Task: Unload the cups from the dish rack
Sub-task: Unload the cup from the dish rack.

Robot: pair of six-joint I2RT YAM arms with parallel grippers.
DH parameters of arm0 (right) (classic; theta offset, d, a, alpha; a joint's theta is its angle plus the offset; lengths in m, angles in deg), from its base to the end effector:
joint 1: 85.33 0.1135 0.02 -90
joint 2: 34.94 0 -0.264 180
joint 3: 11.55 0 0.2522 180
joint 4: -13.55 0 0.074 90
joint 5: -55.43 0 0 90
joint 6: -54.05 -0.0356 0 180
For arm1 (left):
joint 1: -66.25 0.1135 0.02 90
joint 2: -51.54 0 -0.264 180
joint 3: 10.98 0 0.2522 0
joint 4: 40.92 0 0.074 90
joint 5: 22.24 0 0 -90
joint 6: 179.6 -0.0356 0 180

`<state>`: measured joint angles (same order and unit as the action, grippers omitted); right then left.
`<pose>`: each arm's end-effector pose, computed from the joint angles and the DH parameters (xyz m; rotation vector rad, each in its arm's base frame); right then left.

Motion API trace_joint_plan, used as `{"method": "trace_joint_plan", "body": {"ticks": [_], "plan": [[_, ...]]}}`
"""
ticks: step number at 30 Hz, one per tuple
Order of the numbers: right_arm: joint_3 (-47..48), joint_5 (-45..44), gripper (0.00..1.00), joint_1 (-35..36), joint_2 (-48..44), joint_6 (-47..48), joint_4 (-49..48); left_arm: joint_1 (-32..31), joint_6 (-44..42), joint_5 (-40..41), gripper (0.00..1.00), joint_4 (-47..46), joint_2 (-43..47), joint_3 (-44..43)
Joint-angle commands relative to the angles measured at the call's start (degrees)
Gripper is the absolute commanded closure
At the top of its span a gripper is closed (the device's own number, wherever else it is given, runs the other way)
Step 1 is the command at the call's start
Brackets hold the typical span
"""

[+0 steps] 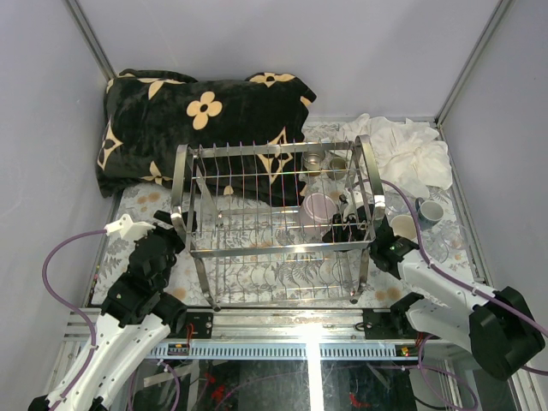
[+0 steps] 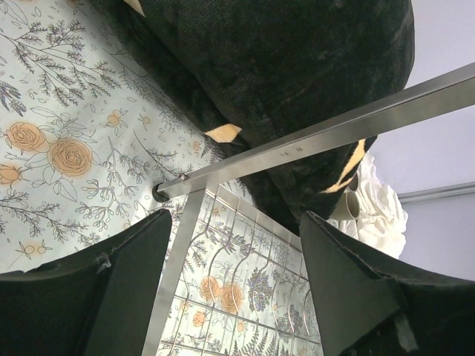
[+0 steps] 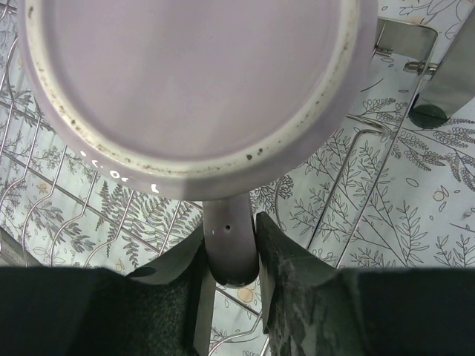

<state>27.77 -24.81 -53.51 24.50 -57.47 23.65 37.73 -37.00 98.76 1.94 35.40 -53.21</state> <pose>0.1811 0.1195 0.1992 -0.3015 2.1562 0.7270 0.0904 -0.0283 0.2676 -0.7427 1.6932 -0.4934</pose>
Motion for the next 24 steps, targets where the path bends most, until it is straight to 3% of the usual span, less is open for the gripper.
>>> {"method": "trace_joint_plan", "body": {"ticks": [1, 24], "plan": [[0.5, 0.6, 0.66, 0.3, 0.9, -1.1, -3.1, -0.4, -1.0, 0.4, 0.3, -3.4, 0.4, 0.2], [0.6, -0.3, 0.5, 0.3, -0.2, 0.9, -4.5, -0.3, -1.0, 0.2, 0.3, -3.4, 0.5, 0.4]]}}
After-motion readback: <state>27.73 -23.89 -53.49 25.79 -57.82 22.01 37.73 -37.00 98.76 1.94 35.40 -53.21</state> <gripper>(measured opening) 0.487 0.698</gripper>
